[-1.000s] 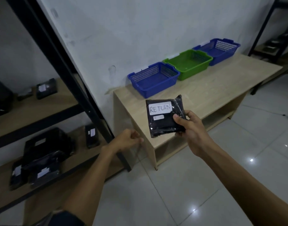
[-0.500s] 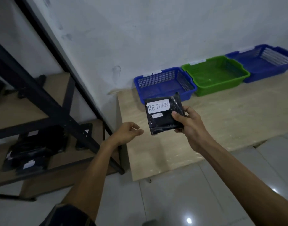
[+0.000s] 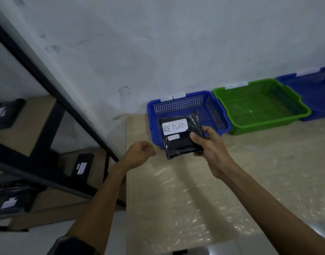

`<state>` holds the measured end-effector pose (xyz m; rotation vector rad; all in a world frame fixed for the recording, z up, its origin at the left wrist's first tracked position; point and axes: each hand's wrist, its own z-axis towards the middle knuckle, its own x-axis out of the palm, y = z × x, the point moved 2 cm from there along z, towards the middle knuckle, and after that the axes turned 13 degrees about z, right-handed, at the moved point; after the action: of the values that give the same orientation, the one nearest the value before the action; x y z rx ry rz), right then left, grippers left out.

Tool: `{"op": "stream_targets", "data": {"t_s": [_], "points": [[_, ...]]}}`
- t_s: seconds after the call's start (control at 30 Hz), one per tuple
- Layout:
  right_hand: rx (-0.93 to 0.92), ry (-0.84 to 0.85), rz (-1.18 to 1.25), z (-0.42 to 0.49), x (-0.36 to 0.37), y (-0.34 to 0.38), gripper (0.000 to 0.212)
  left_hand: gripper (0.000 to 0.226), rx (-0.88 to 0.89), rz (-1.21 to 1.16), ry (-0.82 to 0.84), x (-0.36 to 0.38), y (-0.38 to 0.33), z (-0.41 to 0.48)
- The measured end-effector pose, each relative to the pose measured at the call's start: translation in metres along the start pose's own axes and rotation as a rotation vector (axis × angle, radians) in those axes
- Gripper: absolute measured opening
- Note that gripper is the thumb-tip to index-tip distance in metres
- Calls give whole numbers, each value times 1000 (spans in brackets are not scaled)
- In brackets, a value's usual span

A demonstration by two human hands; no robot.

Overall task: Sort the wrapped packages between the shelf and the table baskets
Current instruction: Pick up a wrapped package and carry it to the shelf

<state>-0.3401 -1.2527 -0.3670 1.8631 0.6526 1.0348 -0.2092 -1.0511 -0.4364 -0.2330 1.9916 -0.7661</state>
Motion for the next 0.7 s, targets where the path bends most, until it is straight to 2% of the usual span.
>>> {"op": "stream_targets", "data": {"t_s": [0.07, 0.3, 0.43, 0.6, 0.7], "points": [[14, -2, 31, 23, -6, 2, 17, 7, -20, -15, -17, -2, -6, 17], [129, 16, 16, 110, -27, -4, 10, 24, -110, -7, -88, -5, -17, 72], [195, 56, -51, 167, -37, -9, 11, 21, -160, -42, -184, 0, -28, 99], [303, -2, -71, 217, -38, -34, 11, 29, -196, -52, -364, 6, -34, 125], [361, -21, -110, 242, -30, -52, 16, 33, -203, 33, -482, 7, -27, 144]]}}
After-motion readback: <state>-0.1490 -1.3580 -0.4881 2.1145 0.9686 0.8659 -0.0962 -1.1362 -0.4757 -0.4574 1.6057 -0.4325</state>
